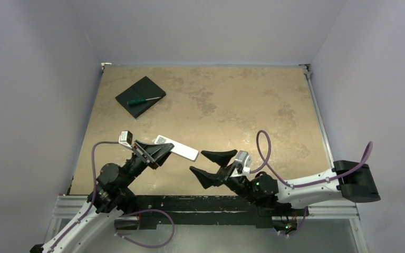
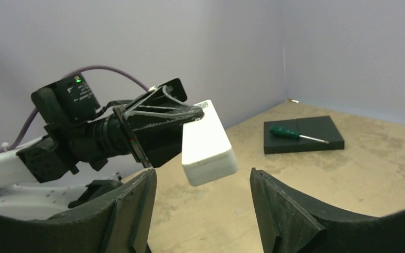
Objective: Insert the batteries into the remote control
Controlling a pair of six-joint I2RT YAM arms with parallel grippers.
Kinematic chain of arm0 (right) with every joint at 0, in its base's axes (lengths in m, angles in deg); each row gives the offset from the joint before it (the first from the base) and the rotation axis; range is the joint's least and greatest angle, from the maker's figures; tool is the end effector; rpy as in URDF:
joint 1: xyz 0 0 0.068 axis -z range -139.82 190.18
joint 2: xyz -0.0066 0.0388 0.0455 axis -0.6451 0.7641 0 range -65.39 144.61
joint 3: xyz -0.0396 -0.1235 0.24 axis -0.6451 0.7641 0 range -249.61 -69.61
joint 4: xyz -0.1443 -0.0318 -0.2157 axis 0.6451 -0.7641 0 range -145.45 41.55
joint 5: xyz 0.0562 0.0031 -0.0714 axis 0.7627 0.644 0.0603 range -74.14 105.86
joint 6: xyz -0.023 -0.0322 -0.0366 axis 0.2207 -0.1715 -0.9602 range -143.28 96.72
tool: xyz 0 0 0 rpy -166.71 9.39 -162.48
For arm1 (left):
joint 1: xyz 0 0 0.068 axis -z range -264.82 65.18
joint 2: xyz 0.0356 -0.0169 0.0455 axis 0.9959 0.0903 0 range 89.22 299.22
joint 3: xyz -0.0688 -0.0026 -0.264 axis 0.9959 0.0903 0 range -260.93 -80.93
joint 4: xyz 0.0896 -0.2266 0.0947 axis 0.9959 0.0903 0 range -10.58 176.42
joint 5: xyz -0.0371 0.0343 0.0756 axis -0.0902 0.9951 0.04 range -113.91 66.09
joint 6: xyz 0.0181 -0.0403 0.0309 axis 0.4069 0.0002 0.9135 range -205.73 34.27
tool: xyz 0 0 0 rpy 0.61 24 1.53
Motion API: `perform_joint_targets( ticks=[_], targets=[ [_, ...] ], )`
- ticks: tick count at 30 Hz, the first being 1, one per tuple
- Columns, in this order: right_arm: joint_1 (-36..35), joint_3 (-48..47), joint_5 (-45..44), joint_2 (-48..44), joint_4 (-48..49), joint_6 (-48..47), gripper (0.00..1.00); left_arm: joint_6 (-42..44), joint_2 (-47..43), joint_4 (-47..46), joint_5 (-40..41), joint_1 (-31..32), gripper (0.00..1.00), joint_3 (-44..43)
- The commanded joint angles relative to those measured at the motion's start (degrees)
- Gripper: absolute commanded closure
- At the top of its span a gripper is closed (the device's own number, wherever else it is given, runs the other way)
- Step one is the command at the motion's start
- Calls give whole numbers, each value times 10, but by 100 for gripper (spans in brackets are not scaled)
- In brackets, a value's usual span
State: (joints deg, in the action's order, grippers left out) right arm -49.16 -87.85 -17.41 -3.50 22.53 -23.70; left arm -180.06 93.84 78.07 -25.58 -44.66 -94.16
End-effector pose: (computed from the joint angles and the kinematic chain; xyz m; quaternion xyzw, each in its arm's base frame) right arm 0.0220 0.2062 0.2684 -0.1783 0.5256 0.4669 0.6885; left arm 0.0743 -0.0640 0.2498 -0.2828 0.5776 -0.7097 0.2876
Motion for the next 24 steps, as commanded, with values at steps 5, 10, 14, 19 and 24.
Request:
perform_joint_targets(
  ticks=[5, 10, 14, 19, 24],
  targets=[
    [-2, -23, 80, -102, -222, 126, 24, 50, -13, -60, -7, 0, 100, 7],
    [-2, -47, 113, -135, -315, 190, 24, 73, -13, -84, -25, 0, 100, 22],
    [-3, -67, 116, -149, -368, 249, 24, 86, -17, -114, -41, 0, 100, 43],
    [-2, -70, 85, -167, -387, 321, 24, 95, -15, -159, -63, 0, 100, 64],
    [-1, -65, 20, -181, -423, 417, 24, 104, -12, -184, -79, 0, 100, 72]
  ],
)
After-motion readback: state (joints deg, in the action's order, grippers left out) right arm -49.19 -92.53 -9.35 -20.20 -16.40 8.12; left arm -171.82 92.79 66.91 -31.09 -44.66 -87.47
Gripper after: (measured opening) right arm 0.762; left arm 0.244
